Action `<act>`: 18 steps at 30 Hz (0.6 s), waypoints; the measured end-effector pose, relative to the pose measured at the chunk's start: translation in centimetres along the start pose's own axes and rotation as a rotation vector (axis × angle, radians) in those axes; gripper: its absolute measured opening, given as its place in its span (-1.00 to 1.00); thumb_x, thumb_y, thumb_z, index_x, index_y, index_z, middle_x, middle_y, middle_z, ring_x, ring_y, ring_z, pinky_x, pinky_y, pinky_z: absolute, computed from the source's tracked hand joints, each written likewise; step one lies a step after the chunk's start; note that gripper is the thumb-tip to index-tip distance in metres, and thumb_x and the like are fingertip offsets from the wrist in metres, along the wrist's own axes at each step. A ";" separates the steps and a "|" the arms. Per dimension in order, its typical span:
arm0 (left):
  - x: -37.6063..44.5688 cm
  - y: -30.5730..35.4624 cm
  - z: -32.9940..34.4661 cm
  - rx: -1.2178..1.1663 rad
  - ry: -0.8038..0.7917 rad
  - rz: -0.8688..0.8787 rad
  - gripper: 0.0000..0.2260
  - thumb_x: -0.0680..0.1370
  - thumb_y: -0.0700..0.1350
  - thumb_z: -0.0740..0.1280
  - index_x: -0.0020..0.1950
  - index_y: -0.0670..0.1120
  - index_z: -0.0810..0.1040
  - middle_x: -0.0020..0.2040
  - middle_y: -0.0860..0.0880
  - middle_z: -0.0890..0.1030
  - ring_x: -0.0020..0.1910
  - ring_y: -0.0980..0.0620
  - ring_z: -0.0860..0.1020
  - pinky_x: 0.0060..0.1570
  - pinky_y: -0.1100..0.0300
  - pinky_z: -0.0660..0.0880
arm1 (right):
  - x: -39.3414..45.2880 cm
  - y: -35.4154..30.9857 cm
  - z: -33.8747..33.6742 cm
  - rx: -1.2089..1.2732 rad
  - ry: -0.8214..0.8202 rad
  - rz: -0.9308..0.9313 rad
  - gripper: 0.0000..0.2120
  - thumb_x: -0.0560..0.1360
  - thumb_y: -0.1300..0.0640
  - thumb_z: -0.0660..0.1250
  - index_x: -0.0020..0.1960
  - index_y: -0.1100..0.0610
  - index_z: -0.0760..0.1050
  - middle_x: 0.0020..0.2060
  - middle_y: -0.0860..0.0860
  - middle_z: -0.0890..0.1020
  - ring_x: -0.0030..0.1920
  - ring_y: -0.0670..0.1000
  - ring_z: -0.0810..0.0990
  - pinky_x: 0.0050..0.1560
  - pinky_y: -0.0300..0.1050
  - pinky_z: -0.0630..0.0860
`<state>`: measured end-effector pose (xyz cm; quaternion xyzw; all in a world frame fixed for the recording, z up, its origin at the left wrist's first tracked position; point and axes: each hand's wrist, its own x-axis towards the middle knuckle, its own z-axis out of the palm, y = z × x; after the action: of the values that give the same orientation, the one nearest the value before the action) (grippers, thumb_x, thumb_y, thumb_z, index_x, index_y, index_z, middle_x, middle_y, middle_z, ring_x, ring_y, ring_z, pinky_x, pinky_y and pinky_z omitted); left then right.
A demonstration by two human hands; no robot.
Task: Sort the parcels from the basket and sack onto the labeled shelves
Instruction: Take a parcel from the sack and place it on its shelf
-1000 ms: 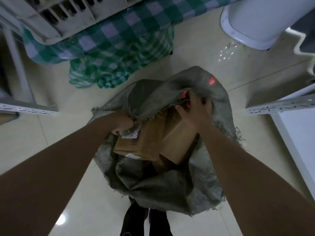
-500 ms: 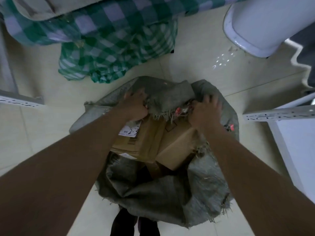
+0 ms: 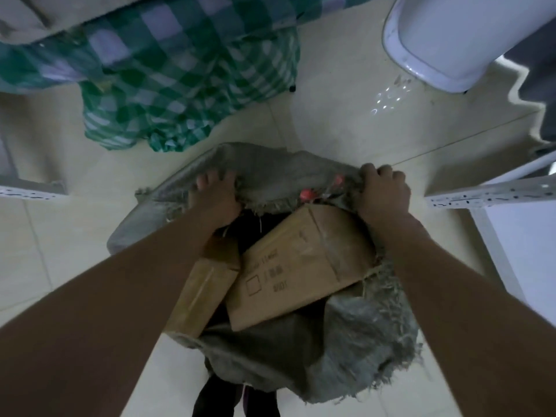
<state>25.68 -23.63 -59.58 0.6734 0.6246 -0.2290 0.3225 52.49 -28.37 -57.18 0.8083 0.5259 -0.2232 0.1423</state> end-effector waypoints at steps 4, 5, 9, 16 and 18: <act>0.1 -0.5 1.0 -0.167 -0.046 -0.088 -0.20 0.53 0.23 0.28 0.58 0.05 -0.13 0.57 -0.16 -0.10 0.53 -0.26 -0.06 0.44 -0.27 0.05 | -1.2 -3.1 0.2 0.510 0.058 0.078 -0.37 0.55 -0.23 0.24 0.54 -0.04 0.17 0.51 0.18 0.15 0.49 0.25 0.10 0.49 0.17 0.06; 0.1 -0.9 1.4 -0.231 -0.018 -0.118 -0.17 0.50 0.26 0.30 0.58 0.06 -0.13 0.57 -0.15 -0.11 0.53 -0.25 -0.07 0.44 -0.28 0.04 | -1.7 -3.4 -0.1 0.525 0.103 0.043 -0.38 0.55 -0.23 0.23 0.54 -0.09 0.16 0.54 0.13 0.11 0.52 0.20 0.05 0.51 0.18 -0.02; -1.1 -2.6 1.8 -0.382 0.024 -0.183 -0.06 0.46 0.15 0.42 0.57 0.07 -0.21 0.57 -0.15 -0.18 0.54 -0.25 -0.13 0.45 -0.26 0.06 | -3.0 -3.9 -1.3 0.429 -0.063 -0.191 -0.45 0.54 -0.19 0.21 0.51 -0.20 0.21 0.56 -0.01 0.11 0.55 0.15 0.05 0.51 0.27 -0.07; -3.8 -4.4 2.9 -0.557 0.178 -0.244 0.08 0.39 0.07 0.51 0.56 0.05 -0.29 0.56 -0.13 -0.30 0.53 -0.24 -0.24 0.46 -0.25 -0.01 | -7.5 -7.3 1.1 0.046 0.266 -0.333 -0.30 0.44 0.14 0.35 0.54 0.04 0.22 0.56 0.23 0.04 0.55 0.29 -0.06 0.40 0.35 -0.33; -4.8 -5.5 3.8 -0.591 0.227 -0.254 0.07 0.39 0.06 0.51 0.57 0.03 -0.26 0.55 -0.14 -0.31 0.53 -0.23 -0.24 0.46 -0.24 -0.02 | -8.8 -9.2 2.8 0.011 0.302 -0.474 -0.35 0.37 0.12 0.41 0.45 0.09 0.37 0.50 0.26 0.22 0.51 0.25 0.06 0.42 0.37 -0.18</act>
<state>20.05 -29.58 -59.59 0.4890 0.7747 -0.0001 0.4010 40.47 -32.80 -55.04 0.6877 0.7143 -0.1299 0.0018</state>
